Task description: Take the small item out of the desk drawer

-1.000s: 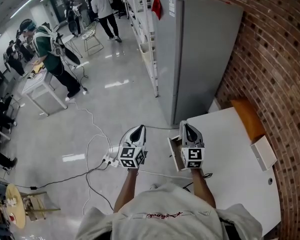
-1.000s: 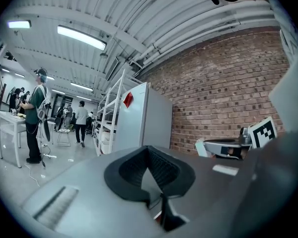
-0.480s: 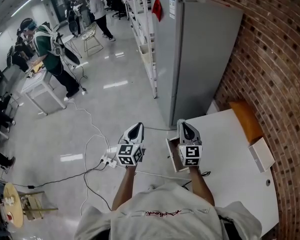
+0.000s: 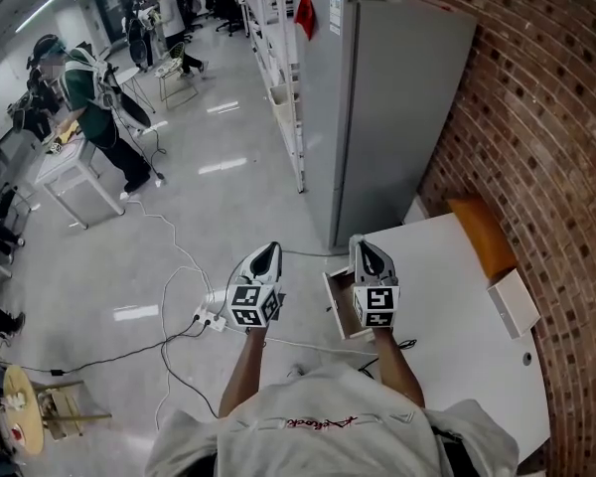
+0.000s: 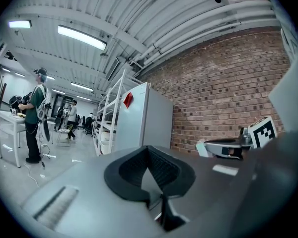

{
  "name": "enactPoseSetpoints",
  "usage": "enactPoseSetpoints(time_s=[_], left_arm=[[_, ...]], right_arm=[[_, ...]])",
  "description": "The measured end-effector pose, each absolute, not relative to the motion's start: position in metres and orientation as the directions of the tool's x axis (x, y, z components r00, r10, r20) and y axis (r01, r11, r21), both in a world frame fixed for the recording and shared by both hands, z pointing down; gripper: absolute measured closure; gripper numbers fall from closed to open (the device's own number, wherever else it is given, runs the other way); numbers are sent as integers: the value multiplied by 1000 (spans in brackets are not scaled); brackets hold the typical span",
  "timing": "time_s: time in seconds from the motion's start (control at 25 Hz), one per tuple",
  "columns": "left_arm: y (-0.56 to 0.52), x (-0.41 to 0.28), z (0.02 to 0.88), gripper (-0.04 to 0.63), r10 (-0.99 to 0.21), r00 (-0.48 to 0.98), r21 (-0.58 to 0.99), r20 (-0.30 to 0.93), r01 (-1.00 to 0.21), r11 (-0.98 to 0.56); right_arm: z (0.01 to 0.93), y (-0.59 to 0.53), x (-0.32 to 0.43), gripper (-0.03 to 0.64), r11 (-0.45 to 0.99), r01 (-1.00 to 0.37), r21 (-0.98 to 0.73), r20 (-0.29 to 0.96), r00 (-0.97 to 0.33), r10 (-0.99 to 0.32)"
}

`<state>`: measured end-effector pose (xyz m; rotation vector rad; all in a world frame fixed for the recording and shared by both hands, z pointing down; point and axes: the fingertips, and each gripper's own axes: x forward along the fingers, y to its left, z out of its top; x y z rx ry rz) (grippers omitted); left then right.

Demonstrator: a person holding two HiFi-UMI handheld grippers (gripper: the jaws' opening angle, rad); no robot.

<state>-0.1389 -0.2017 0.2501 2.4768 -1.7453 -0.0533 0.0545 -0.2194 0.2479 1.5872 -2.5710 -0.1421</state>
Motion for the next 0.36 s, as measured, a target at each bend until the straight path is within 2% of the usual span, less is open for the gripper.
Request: enactPoseSetpoints(time_s=[0.36], left_arm=[[-200, -130, 260, 586, -932, 359, 106, 54, -930, -352]], right_arm=[[248, -219, 55, 606, 449, -881, 149, 49, -447, -893]])
